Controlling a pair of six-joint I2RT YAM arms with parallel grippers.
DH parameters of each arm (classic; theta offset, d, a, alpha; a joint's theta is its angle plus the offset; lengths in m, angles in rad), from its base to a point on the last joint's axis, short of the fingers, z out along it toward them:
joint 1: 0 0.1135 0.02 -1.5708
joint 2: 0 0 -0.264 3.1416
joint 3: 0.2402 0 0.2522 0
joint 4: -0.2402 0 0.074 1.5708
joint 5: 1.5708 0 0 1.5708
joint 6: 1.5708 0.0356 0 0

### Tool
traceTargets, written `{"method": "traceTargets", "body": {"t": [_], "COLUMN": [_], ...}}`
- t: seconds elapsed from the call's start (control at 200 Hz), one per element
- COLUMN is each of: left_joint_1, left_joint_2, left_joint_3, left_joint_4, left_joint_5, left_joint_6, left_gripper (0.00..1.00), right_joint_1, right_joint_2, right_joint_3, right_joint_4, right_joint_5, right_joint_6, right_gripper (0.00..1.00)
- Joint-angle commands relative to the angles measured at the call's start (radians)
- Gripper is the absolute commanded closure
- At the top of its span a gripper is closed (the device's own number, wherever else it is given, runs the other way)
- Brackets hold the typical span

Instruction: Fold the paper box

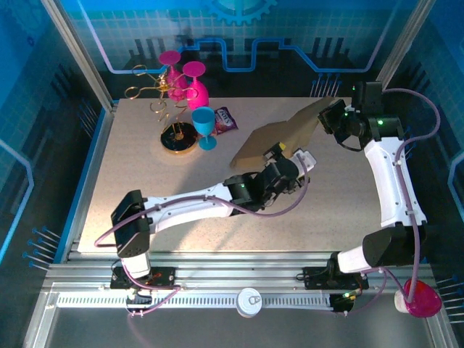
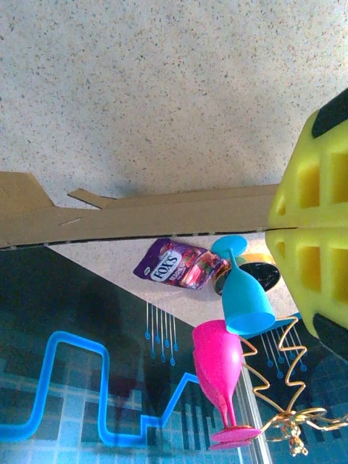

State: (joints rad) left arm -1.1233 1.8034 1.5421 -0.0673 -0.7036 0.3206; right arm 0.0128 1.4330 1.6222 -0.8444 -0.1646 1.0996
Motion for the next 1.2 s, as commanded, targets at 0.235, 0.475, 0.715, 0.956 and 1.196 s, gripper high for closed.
{"method": "traceTargets", "body": {"t": [0.235, 0.475, 0.715, 0.956, 1.196], "left_joint_1": [0.047, 0.153, 0.406, 0.482, 0.471], "left_joint_2": [0.015, -0.162, -0.155, -0.151, -0.157], "left_joint_3": [0.105, 0.128, 0.338, 0.199, -0.003], "left_joint_4": [0.057, -0.041, -0.299, -0.316, -0.215], "left_joint_5": [-0.102, 0.292, 0.837, 0.824, 0.729], "left_joint_6": [0.035, -0.182, -0.598, -0.596, -0.505], "left_gripper": [1.0, 1.0, 1.0, 1.0, 1.0], "right_joint_1": [0.011, -0.027, -0.046, -0.002, 0.118], "right_joint_2": [-0.008, -0.097, -0.116, -0.088, -0.143], "right_joint_3": [0.052, 0.103, 0.269, 0.258, -0.01], "right_joint_4": [0.013, 0.078, 0.071, 0.063, 0.116], "right_joint_5": [-0.04, 0.001, 0.099, 0.05, 0.066], "right_joint_6": [0.039, 0.02, -0.006, 0.044, 0.206], "right_gripper": [0.99, 0.4, 0.27, 0.25, 0.25]}}
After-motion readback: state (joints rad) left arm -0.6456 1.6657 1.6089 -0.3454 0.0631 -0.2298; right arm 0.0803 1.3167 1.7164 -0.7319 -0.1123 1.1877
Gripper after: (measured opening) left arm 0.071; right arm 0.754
